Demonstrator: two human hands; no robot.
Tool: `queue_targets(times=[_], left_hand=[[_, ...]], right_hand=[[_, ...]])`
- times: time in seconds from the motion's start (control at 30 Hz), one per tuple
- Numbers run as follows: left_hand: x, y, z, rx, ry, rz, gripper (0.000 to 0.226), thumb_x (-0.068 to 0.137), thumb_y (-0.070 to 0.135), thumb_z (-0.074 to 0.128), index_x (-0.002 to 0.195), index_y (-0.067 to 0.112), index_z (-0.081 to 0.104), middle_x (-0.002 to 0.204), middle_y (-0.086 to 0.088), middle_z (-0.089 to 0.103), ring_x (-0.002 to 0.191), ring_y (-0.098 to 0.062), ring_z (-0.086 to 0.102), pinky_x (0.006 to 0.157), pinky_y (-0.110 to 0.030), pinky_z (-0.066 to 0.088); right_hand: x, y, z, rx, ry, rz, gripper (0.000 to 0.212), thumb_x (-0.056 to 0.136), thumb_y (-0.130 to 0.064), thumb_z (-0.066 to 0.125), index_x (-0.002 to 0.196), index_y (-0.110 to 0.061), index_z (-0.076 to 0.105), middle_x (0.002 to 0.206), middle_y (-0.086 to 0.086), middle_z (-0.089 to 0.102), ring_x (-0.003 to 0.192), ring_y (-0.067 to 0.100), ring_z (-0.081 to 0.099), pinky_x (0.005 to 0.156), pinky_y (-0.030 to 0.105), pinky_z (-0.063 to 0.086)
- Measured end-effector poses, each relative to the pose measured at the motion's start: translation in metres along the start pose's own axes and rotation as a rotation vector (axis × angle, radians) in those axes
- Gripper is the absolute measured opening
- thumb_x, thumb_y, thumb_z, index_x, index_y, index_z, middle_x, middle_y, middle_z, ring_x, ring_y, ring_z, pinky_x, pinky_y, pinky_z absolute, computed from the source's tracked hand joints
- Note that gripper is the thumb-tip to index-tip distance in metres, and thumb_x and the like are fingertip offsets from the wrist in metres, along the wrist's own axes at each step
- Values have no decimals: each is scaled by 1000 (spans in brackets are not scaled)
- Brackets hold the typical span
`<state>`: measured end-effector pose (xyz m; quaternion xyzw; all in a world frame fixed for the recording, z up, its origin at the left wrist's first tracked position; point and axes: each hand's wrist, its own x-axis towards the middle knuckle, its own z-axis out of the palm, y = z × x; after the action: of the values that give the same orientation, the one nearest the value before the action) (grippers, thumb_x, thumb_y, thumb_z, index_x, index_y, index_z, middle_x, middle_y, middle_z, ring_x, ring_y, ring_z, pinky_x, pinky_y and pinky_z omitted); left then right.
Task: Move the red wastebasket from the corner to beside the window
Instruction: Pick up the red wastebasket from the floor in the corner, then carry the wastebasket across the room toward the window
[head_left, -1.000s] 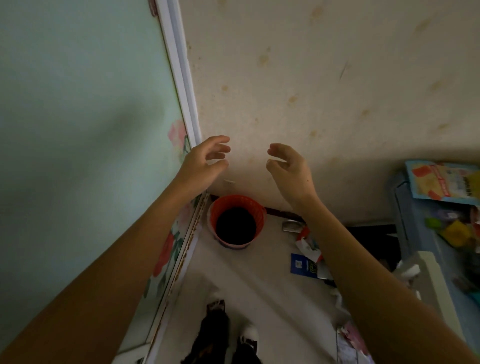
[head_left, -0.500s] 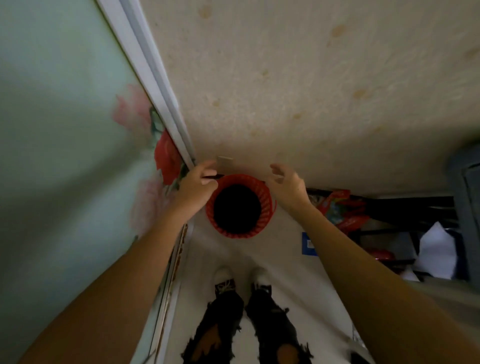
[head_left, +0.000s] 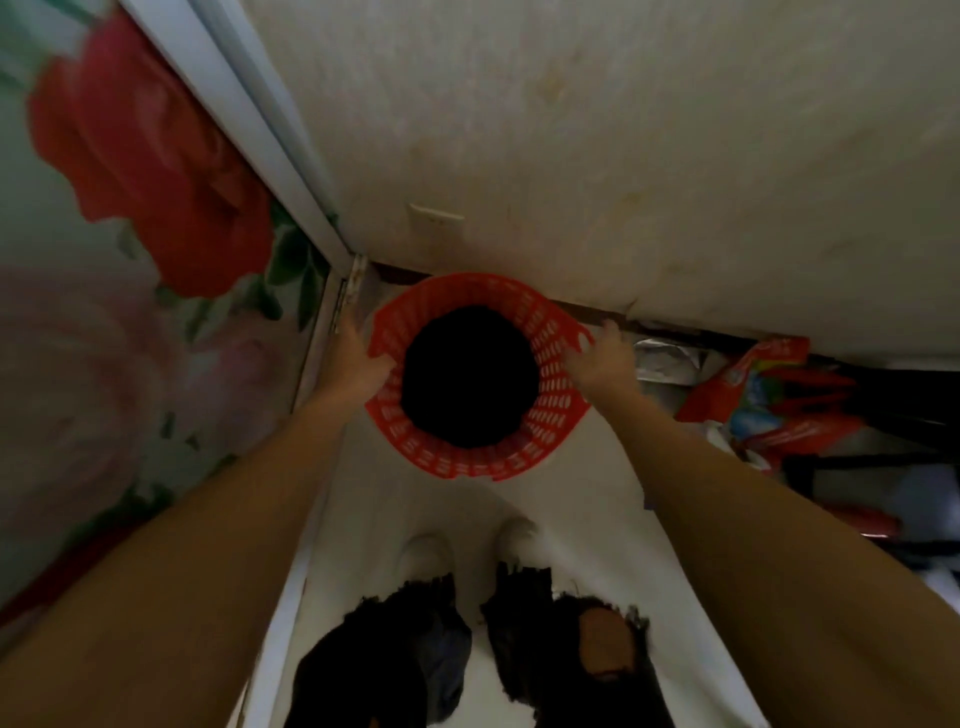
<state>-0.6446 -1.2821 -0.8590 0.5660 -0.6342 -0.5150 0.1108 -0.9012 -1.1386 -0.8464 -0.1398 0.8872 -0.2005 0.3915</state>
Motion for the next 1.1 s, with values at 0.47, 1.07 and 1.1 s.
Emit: queue_targets(times=[0.47, 1.07, 1.1], left_hand=[[25, -9, 37, 158, -125, 163, 76, 90, 0, 62, 153, 6, 19, 148, -14, 41, 128, -22, 44, 101, -18, 35], [-176, 307, -80, 463, -55, 347, 91, 86, 5, 49, 147, 61, 11, 143, -18, 50, 113, -44, 60, 81, -37, 42], [-191, 323, -84, 463, -59, 383, 89, 86, 7, 49, 148, 59, 12, 148, -15, 47, 117, -42, 59, 85, -38, 43]], right_hand=[[50, 32, 27, 350, -112, 41, 45, 89, -13, 51, 129, -25, 69, 105, 14, 78, 83, 29, 72, 65, 33, 57], [-204, -75, -248, 318, 8, -108, 46, 99, -25, 39, 143, -33, 50, 130, 13, 66, 109, 41, 68, 93, 55, 57], [-224, -76, -264, 325, 32, -106, 47, 98, -26, 40, 143, -33, 51, 131, 14, 67, 111, 42, 67, 95, 55, 56]])
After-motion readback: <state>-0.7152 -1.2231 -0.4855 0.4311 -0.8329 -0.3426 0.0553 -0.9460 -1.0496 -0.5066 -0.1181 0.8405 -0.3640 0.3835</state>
